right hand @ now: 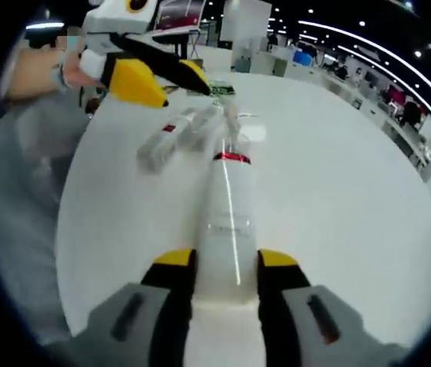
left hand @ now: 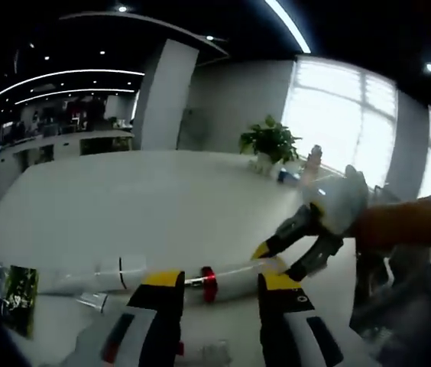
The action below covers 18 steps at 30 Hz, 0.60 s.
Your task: Arrange the skincare products in the storage area until every visible bottle or jar stands upright without overlapping.
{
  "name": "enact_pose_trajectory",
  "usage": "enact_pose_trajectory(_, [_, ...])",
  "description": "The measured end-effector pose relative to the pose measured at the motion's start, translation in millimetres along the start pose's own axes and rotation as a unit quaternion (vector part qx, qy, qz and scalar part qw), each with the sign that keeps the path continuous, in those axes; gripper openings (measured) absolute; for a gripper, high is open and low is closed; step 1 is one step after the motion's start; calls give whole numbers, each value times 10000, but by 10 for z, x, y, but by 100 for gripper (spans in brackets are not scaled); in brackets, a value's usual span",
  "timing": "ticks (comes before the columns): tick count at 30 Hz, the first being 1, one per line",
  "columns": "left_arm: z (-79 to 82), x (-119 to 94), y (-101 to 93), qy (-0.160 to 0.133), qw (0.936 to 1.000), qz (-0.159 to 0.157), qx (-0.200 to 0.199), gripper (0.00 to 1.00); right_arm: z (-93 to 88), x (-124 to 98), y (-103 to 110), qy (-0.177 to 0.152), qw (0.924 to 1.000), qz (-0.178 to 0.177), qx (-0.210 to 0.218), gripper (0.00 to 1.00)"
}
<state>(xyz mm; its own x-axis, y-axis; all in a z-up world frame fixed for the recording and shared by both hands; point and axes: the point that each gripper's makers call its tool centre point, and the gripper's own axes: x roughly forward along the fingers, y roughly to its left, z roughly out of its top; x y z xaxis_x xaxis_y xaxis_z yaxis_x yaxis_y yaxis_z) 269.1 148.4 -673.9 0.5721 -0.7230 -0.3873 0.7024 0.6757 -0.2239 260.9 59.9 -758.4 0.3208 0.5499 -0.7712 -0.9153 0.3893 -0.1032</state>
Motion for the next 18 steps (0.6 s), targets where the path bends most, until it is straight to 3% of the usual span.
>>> enact_pose_trajectory(5, [-85, 41, 2, 90, 9999, -5, -79, 41, -3, 3, 14, 76, 9998, 165, -124, 32])
enact_pose_trajectory(10, [-136, 76, 17, 359, 9990, -93, 265, 43, -29, -5, 15, 225, 9983, 402, -364, 31])
enact_pose_trajectory(14, [-159, 111, 53, 432, 9985, -154, 307, 44, -62, -13, 13, 333, 9964, 548, -561, 31])
enact_pose_trajectory(18, [-247, 171, 20, 710, 9956, -386, 481, 47, -79, -31, 15, 461, 9934, 721, -759, 31])
